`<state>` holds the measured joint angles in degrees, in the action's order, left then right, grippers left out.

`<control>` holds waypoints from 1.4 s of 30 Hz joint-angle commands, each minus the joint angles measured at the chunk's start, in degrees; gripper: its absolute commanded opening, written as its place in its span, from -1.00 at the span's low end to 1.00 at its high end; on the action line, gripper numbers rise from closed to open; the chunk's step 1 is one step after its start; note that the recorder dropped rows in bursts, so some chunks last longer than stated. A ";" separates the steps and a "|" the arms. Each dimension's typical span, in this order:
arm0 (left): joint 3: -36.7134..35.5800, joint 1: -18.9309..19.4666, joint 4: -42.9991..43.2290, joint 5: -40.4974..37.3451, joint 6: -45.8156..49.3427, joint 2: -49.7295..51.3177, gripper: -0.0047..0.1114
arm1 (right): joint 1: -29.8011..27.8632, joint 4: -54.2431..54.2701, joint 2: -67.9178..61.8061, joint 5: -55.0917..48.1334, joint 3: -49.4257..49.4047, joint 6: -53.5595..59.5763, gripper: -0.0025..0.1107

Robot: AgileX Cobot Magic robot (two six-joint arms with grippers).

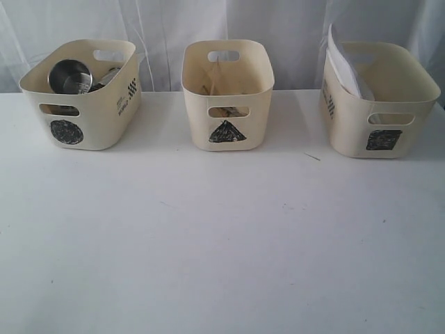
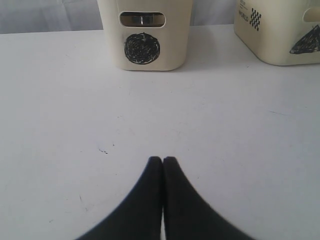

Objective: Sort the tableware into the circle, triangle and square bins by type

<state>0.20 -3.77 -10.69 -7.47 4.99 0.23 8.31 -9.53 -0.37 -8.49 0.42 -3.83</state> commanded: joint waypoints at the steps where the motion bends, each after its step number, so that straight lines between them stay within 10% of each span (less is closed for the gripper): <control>1: -0.20 -0.25 -0.30 0.28 -0.01 -0.23 -0.92 | -0.01 0.78 0.37 0.77 -0.42 1.78 -0.96; 42: -0.20 -0.25 -0.30 0.28 -0.01 -0.23 -0.92 | 3.16 2.06 0.37 -7.82 -0.42 3.83 -0.96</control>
<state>0.20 -3.77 -10.69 -7.36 4.99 0.23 11.35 -7.36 -0.37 -16.31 0.40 -0.61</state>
